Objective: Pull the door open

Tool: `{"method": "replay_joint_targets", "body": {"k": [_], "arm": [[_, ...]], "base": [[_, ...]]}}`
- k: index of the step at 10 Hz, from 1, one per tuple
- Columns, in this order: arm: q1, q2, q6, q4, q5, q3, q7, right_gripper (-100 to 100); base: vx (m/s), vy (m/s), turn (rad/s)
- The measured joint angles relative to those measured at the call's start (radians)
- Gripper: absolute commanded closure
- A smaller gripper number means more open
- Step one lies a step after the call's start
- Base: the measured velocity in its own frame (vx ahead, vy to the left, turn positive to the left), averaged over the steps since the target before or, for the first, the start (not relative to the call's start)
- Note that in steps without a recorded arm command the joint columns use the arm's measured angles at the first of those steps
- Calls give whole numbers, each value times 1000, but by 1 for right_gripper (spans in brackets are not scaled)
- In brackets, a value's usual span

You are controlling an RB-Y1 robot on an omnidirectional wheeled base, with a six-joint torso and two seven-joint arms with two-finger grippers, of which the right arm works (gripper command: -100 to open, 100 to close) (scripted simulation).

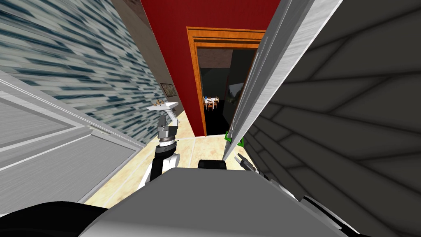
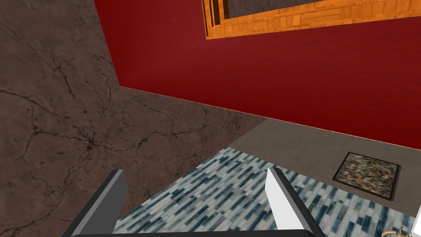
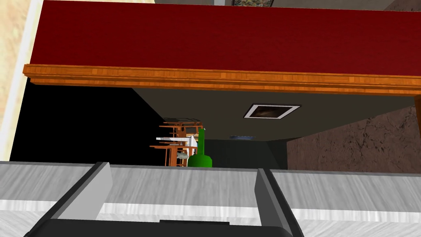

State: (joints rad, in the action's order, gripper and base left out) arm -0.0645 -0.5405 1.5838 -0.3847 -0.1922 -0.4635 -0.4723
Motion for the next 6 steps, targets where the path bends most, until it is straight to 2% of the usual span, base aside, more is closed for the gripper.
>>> {"method": "replay_joint_targets", "body": {"k": [2,6], "arm": [[-11,-7,-19,-36,0,-1,-4,-100],[-14,-9,-23,-46,0,0,-6,-100]], "base": [[3,6,-1],[0,1,0]]}}
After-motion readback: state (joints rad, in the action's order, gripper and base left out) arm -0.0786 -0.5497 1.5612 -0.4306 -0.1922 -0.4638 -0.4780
